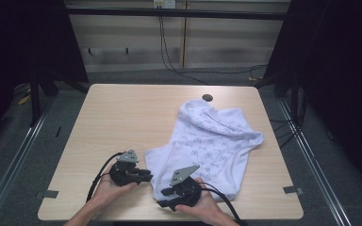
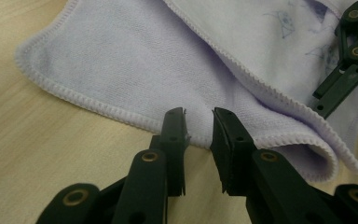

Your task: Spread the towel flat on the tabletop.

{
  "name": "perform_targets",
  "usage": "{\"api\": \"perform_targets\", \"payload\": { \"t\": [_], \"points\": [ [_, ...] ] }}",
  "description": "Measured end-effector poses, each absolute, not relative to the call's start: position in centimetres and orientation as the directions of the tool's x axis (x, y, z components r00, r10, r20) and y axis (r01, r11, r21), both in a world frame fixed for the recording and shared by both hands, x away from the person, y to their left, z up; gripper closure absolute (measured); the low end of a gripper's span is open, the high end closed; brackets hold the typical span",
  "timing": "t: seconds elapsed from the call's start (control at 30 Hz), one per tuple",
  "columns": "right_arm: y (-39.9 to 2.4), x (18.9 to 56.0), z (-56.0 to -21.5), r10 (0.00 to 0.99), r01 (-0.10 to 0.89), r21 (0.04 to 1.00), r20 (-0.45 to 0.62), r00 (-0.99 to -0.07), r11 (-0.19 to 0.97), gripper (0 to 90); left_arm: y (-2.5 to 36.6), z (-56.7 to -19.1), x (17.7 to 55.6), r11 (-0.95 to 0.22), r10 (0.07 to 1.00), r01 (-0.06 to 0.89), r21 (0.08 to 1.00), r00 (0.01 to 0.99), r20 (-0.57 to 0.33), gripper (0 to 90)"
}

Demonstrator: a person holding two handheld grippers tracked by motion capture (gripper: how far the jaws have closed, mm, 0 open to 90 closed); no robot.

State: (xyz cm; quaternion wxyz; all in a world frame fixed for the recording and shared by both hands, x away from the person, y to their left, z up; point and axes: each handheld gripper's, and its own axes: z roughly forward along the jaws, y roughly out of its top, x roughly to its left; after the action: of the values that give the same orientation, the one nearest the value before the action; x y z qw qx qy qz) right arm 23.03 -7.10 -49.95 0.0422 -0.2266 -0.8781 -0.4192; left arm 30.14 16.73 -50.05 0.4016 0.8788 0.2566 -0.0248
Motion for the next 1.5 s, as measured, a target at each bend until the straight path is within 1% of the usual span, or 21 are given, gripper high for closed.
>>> {"api": "perform_targets", "payload": {
  "t": [0.03, 0.1, 0.17, 0.23, 0.27, 0.3, 0.37, 0.43, 0.5, 0.57, 0.63, 0.83, 0.9, 0.93, 0.97, 1.0, 1.07, 1.23, 1.37, 1.43, 1.5],
  "points": [
    [-7.1, 23.0, -49.9, 0.360, 0.431, 0.715, 0.262, -0.895, 0.551, 57.3, 16.7, -50.1, 30.2, -0.543, 0.433, 0.472, 0.694, 0.866, -0.251, 74.1],
    [-7.0, 22.7, -50.0, 0.351, 0.374, 0.730, 0.194, -0.916, 0.573, 61.0, 16.7, -50.1, 30.2, -0.543, 0.435, 0.474, 0.693, 0.865, -0.250, 74.0],
    [-6.9, 22.2, -50.0, 0.359, 0.316, 0.734, 0.105, -0.928, 0.601, 70.6, 16.7, -50.1, 30.3, -0.541, 0.440, 0.476, 0.693, 0.863, -0.250, 73.7],
    [-7.0, 22.2, -49.8, 0.371, 0.314, 0.727, 0.087, -0.924, 0.611, 84.4, 16.6, -50.1, 30.3, -0.541, 0.440, 0.475, 0.694, 0.863, -0.248, 73.6],
    [-7.2, 22.3, -49.7, 0.390, 0.343, 0.728, 0.113, -0.914, 0.594, 85.6, 16.6, -50.0, 30.3, -0.542, 0.441, 0.475, 0.693, 0.863, -0.247, 73.6],
    [-7.4, 22.3, -49.6, 0.392, 0.340, 0.730, 0.107, -0.914, 0.593, 86.0, 16.5, -50.0, 30.3, -0.541, 0.443, 0.476, 0.693, 0.862, -0.247, 73.6],
    [-8.3, 22.5, -49.0, 0.407, 0.374, 0.745, 0.151, -0.901, 0.552, 86.0, 16.5, -50.0, 30.3, -0.548, 0.441, 0.468, 0.693, 0.866, -0.235, 73.6],
    [-9.5, 22.7, -48.0, 0.421, 0.383, 0.766, 0.163, -0.893, 0.516, 86.0, 16.5, -50.0, 30.4, -0.548, 0.440, 0.467, 0.694, 0.866, -0.236, 73.6],
    [-11.4, 22.9, -46.8, 0.456, 0.401, 0.789, 0.174, -0.873, 0.465, 86.0, 16.4, -50.1, 30.5, -0.538, 0.444, 0.473, 0.697, 0.863, -0.243, 73.7],
    [-14.1, 23.3, -46.1, 0.473, 0.439, 0.798, 0.223, -0.852, 0.413, 85.2, 16.2, -50.0, 30.7, -0.542, 0.449, 0.476, 0.692, 0.861, -0.241, 73.7],
    [-15.9, 23.1, -46.1, 0.543, 0.462, 0.798, 0.208, -0.814, 0.387, 86.2, 16.1, -49.9, 30.8, -0.548, 0.454, 0.478, 0.687, 0.859, -0.236, 72.9],
    [-21.3, 23.9, -47.1, 0.656, 0.543, 0.771, 0.225, -0.720, 0.332, 85.9, 16.0, -49.9, 30.8, -0.546, 0.456, 0.478, 0.688, 0.859, -0.235, 70.5],
    [-23.1, 24.5, -48.1, 0.703, 0.579, 0.747, 0.217, -0.677, 0.327, 80.8, 15.9, -49.9, 30.8, -0.546, 0.454, 0.476, 0.689, 0.860, -0.234, 70.3],
    [-24.2, 24.9, -48.8, 0.724, 0.616, 0.724, 0.240, -0.646, 0.310, 69.7, 15.9, -49.9, 30.8, -0.548, 0.452, 0.475, 0.689, 0.861, -0.234, 70.0],
    [-24.6, 25.1, -49.1, 0.735, 0.633, 0.710, 0.244, -0.632, 0.309, 62.8, 15.9, -49.9, 30.7, -0.549, 0.451, 0.475, 0.688, 0.861, -0.235, 69.6],
    [-24.8, 25.1, -49.2, 0.749, 0.641, 0.702, 0.236, -0.619, 0.309, 59.5, 15.9, -49.9, 30.7, -0.550, 0.453, 0.474, 0.687, 0.861, -0.232, 69.3],
    [-25.2, 25.1, -49.4, 0.750, 0.648, 0.699, 0.245, -0.614, 0.302, 54.8, 16.0, -49.9, 30.7, -0.550, 0.453, 0.475, 0.687, 0.861, -0.233, 68.7],
    [-25.0, 25.4, -49.5, 0.762, 0.669, 0.686, 0.259, -0.594, 0.288, 50.3, 16.4, -49.7, 31.0, -0.536, 0.461, 0.482, 0.693, 0.855, -0.237, 65.1],
    [-24.6, 26.4, -49.7, 0.761, 0.667, 0.690, 0.264, -0.592, 0.280, 52.5, 17.6, -48.9, 32.3, -0.467, 0.487, 0.502, 0.728, 0.833, -0.262, 65.2],
    [-24.3, 26.8, -49.7, 0.758, 0.667, 0.688, 0.264, -0.597, 0.286, 63.0, 18.2, -48.7, 33.3, -0.423, 0.515, 0.513, 0.747, 0.814, -0.268, 65.3],
    [-24.0, 26.9, -49.9, 0.762, 0.670, 0.682, 0.258, -0.594, 0.292, 76.8, 18.7, -48.9, 34.4, -0.375, 0.562, 0.550, 0.746, 0.775, -0.289, 63.1]
  ]
}}
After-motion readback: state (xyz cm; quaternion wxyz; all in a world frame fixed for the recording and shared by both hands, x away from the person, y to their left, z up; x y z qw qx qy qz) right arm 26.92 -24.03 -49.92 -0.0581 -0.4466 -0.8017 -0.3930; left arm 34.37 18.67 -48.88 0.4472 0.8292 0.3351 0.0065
